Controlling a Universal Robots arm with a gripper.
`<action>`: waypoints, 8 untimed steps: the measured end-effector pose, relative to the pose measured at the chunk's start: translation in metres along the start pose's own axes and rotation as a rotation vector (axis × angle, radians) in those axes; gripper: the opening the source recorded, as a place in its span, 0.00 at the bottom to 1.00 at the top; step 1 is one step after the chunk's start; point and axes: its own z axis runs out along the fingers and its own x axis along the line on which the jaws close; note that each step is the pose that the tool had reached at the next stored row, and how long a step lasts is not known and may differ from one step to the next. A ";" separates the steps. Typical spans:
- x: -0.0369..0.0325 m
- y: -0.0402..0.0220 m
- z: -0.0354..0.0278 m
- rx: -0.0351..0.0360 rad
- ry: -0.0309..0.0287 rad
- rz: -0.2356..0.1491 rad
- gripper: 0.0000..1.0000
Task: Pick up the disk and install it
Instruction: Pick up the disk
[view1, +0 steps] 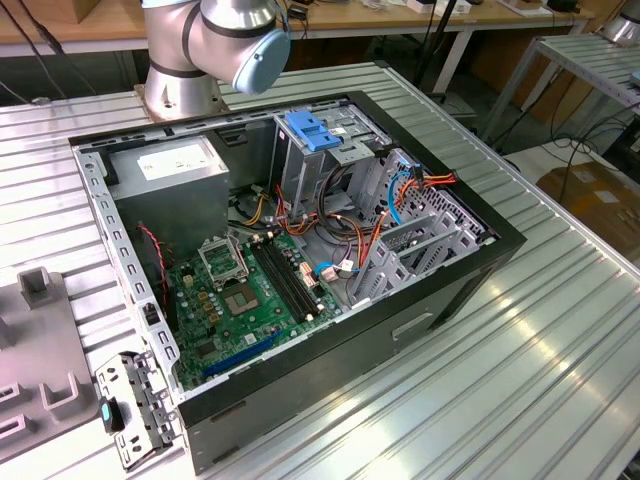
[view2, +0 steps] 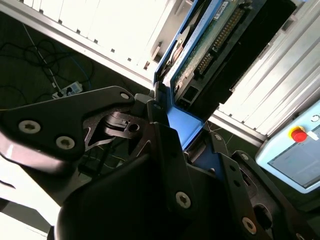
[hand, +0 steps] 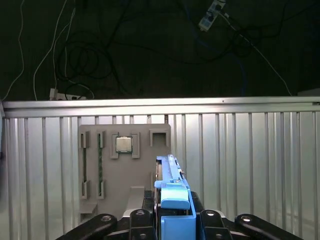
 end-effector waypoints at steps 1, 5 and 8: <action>-0.0001 0.0000 -0.0022 0.0000 0.0000 0.000 0.37; -0.0003 0.0001 -0.0103 0.0001 0.0000 0.000 0.37; -0.0003 0.0001 -0.0103 0.0000 0.0001 0.000 0.37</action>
